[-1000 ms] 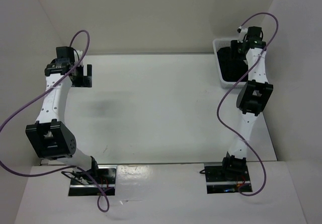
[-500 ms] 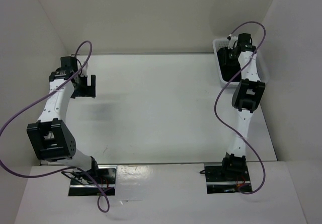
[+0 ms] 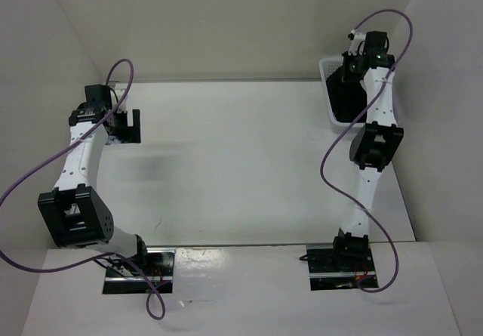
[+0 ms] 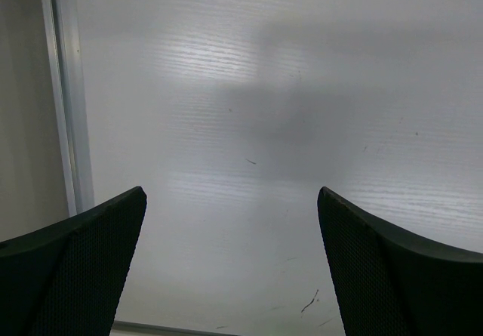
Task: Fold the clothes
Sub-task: Grab the tank top from the pile, then move the tank top to the center of the board
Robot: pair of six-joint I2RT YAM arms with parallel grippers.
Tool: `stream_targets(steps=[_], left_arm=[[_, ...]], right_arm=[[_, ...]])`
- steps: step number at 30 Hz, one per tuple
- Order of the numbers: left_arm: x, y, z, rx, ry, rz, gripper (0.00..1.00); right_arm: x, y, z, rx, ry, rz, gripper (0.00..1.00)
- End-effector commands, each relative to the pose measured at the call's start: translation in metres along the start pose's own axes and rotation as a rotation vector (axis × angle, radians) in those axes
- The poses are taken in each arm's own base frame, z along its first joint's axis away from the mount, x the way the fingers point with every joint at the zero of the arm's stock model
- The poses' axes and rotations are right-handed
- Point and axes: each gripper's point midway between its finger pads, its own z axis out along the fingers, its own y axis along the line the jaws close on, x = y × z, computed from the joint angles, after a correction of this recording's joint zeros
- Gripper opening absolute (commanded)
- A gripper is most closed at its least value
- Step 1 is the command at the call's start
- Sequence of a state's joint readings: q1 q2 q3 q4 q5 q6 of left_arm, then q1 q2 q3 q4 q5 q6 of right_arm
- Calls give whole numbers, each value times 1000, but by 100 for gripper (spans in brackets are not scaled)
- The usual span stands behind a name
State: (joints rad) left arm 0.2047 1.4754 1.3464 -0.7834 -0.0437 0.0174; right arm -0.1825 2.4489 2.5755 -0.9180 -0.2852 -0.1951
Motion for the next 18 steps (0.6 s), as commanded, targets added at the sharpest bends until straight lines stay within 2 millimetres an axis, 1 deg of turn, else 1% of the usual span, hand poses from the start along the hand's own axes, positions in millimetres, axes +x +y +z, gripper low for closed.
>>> stream_targets(steps=[1, 3, 4, 6, 7, 10, 11, 12, 13, 14, 16, 17, 18], left_arm=[[-8, -5, -7, 30, -48, -19, 100], [-7, -5, -4, 31, -39, -19, 100], [-7, -7, -4, 43, -40, -19, 100], [-11, -9, -6, 53, -50, -18, 100], [-11, -11, -6, 65, -51, -18, 100], [-12, -13, -9, 76, -61, -17, 100], [-12, -15, -9, 88, -63, -17, 100], [-14, -14, -13, 87, -75, -8, 100], [-13, -16, -17, 97, -84, -7, 100], [-8, -16, -16, 97, -77, 3, 100], [-3, -16, -18, 96, -83, 14, 100], [-2, -18, -19, 106, -92, 15, 100], [8, -19, -20, 107, -85, 27, 100]], right_arm=[[-144, 87, -187, -58, -464, -161, 0], [-156, 123, -222, -117, -531, -209, 0], [-161, 161, -251, -184, -580, -256, 0], [-160, 203, -268, -270, -608, -312, 0], [-153, 245, -288, -372, -625, -369, 0], [-126, 295, -282, -535, -553, -419, 1], [-114, 304, -279, -609, -517, -441, 16], [-103, 313, -273, -650, -483, -461, 35], [-89, 314, -257, -648, -420, -451, 47], [-76, 311, -247, -649, -370, -454, 54], [-67, 303, -231, -604, -340, -476, 72], [-67, 288, -216, -508, -319, -446, 81], [-48, 279, -187, -468, -245, -425, 93]])
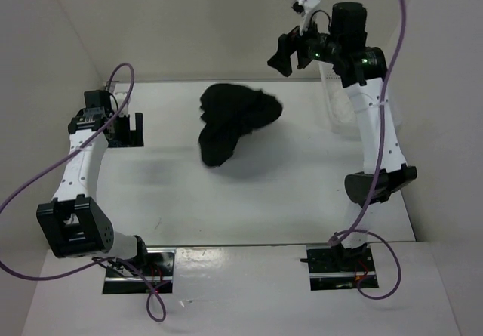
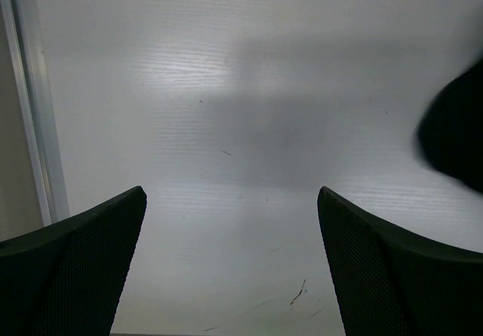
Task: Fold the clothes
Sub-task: Move the tank top to the center of the board, then flatten the tank top out
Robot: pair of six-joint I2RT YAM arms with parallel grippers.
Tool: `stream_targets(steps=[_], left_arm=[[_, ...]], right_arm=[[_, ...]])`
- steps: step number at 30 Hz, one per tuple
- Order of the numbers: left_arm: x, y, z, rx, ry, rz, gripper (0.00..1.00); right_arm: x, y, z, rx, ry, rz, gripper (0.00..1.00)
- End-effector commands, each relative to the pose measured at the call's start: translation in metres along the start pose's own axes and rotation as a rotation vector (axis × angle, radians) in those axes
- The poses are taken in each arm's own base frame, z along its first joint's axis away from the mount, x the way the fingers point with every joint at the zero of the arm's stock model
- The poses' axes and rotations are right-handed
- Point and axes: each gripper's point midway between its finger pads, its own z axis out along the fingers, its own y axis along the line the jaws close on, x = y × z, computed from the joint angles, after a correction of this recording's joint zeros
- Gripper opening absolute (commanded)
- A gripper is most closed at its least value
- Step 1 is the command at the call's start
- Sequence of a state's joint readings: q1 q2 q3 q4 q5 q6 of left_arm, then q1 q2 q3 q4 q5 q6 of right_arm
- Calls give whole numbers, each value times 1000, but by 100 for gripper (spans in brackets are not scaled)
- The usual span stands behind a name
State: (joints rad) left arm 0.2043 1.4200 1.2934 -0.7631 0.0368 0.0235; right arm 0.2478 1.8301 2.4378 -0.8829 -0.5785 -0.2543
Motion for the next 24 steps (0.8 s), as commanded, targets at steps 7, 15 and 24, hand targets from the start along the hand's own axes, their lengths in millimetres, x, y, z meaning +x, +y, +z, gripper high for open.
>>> stream_targets(steps=[7, 15, 24], left_arm=[[17, -8, -15, 27, -68, 53, 100], [13, 6, -32, -62, -149, 23, 100], [24, 0, -25, -29, -122, 32, 100]], right_arm=[[190, -49, 46, 200, 448, 138, 96], [262, 38, 108, 25, 615, 52, 96], [310, 70, 189, -149, 648, 189, 93]])
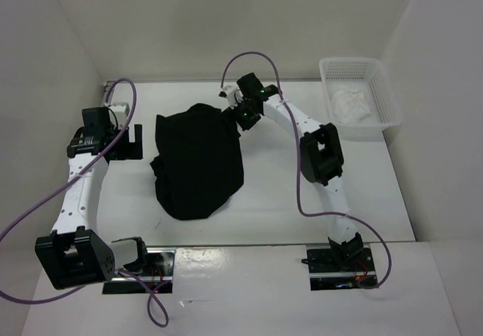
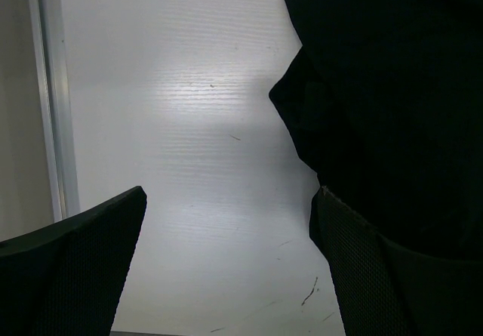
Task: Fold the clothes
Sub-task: Flatten the tank top out
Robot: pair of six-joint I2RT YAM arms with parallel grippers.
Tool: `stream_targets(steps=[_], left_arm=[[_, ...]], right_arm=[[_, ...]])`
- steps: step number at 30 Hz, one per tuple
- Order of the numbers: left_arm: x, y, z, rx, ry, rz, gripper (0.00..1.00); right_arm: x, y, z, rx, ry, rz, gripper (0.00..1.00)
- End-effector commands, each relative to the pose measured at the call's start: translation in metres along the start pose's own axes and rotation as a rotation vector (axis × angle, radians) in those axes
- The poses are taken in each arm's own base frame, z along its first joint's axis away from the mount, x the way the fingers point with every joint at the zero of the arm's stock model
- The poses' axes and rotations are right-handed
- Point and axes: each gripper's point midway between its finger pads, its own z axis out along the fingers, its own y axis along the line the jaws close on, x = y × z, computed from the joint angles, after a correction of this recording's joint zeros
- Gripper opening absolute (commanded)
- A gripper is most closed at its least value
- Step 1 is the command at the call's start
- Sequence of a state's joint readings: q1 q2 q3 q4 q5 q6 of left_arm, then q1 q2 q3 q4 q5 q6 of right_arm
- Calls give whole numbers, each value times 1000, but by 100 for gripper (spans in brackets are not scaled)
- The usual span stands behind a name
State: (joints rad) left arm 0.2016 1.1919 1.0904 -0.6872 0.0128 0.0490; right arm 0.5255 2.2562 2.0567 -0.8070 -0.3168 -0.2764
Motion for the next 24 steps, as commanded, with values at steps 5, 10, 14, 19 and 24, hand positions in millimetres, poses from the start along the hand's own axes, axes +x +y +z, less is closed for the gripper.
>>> stream_targets(steps=[5, 10, 14, 19, 24], left_arm=[[2, 6, -8, -10, -14, -9, 99], [3, 16, -16, -21, -20, -31, 99], [4, 10, -17, 80, -22, -52, 85], [0, 14, -21, 77, -23, -66, 80], [1, 18, -21, 71, -23, -63, 80]], right_arm=[[-38, -32, 35, 15, -84, 53, 92], [-68, -41, 37, 38, -155, 48, 92], [-71, -40, 57, 50, -165, 40, 91], [-44, -41, 85, 26, -92, 64, 86], [-36, -41, 95, 12, -75, 70, 86]])
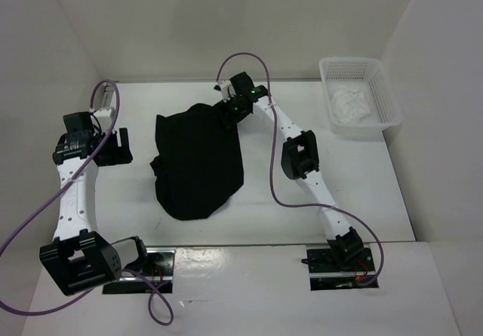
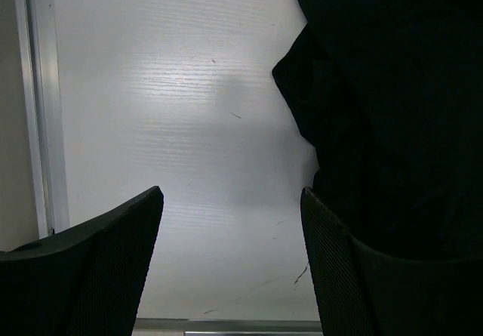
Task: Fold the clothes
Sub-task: Flatten the tank top out
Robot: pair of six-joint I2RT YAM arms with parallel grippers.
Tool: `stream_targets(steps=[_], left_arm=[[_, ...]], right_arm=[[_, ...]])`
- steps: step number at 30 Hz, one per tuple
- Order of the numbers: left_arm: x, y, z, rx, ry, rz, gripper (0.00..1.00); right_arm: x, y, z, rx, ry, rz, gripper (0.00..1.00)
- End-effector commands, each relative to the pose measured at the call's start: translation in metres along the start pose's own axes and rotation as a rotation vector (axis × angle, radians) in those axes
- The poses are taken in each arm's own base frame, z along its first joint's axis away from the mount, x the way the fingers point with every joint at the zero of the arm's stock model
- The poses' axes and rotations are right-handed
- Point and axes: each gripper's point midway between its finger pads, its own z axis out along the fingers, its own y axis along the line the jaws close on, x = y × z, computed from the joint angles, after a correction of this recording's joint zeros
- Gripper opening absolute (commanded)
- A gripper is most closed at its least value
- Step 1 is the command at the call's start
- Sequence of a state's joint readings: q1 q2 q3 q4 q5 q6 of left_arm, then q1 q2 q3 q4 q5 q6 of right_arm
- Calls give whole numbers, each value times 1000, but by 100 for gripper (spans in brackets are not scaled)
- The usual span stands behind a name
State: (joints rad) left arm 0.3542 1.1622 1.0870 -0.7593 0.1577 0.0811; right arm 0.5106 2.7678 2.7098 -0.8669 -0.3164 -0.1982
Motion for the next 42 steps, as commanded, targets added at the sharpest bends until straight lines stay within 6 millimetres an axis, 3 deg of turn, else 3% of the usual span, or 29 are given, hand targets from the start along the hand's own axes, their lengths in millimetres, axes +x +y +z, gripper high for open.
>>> stream_targets(steps=[1, 3, 5, 6, 7, 10, 12, 13, 15, 16, 18, 19, 20, 22, 23, 26, 27, 29, 30, 33, 34, 36, 37, 38, 39, 40, 41, 42], left_arm=[[-15, -1, -7, 24, -38, 26, 80], [-15, -1, -7, 24, -38, 26, 80], [-15, -1, -7, 24, -38, 26, 80], [-15, -1, -7, 24, -38, 26, 80], [-15, -1, -7, 24, -38, 26, 80], [-15, -1, -7, 24, -38, 26, 80], [-11, -2, -5, 25, -29, 24, 80], [-12, -3, -5, 34, -30, 24, 80], [-12, -3, -5, 34, -30, 24, 80], [-12, -5, -5, 45, -32, 24, 80], [-18, -4, -6, 42, -50, 28, 80], [-18, -4, -6, 42, -50, 28, 80], [-20, -6, -6, 49, -60, 30, 80], [-20, -6, -6, 49, -60, 30, 80], [-19, -7, -4, 61, -53, 29, 80], [-23, -9, -5, 69, -63, 31, 80], [-23, -9, -5, 69, -63, 31, 80], [-23, -9, -5, 69, -63, 31, 80], [-23, -10, -6, 78, -65, 31, 80], [-24, -10, -8, 76, -74, 33, 80], [-26, -11, -11, 74, -85, 36, 80], [-27, -10, -15, 63, -99, 39, 80], [-29, -10, -20, 60, -116, 44, 80], [-25, -11, -20, 60, -113, 43, 80], [-23, -12, -22, 59, -119, 44, 80], [-24, -12, -25, 58, -128, 46, 80], [-20, -12, -22, 60, -116, 44, 80], [-21, -13, -26, 57, -129, 47, 80]], right_arm=[[-5, 7, -3, -11, -6, -6, 86], [-1, 4, 1, -4, 4, -3, 80], [-1, 4, 1, -4, 4, -3, 67], [3, 2, 5, 6, 15, 0, 56], [4, 0, 5, 16, 17, 0, 31], [-2, -14, -3, 102, 11, -6, 0], [-20, -26, -27, 153, -28, -16, 0], [-42, -39, -55, 198, -87, -14, 0], [-65, -61, -95, 307, -144, -30, 0], [-96, -72, -144, 376, -240, -50, 0], [-123, -81, -200, 470, -328, -65, 0], [-140, -77, -226, 492, -389, -74, 0], [-158, -74, -277, 545, -470, -89, 0], [-175, -66, -321, 594, -547, -119, 0], [-187, -58, -356, 621, -615, -125, 0], [-202, -23, -388, 632, -681, -180, 0], [-207, 1, -395, 606, -698, -213, 0], [-212, 29, -389, 551, -704, -256, 0], [-211, 62, -374, 457, -688, -299, 0], [-199, 120, -336, 254, -621, -377, 0], [-191, 162, -312, 127, -591, -417, 0], [-174, 203, -288, 11, -527, -458, 0], [-159, 239, -267, -78, -480, -509, 0], [-147, 255, -252, -117, -438, -543, 3], [-128, 268, -242, -155, -373, -570, 14], [-114, 290, -228, -192, -331, -619, 31], [-103, 296, -220, -209, -290, -624, 62], [-93, 302, -215, -235, -258, -648, 71]])
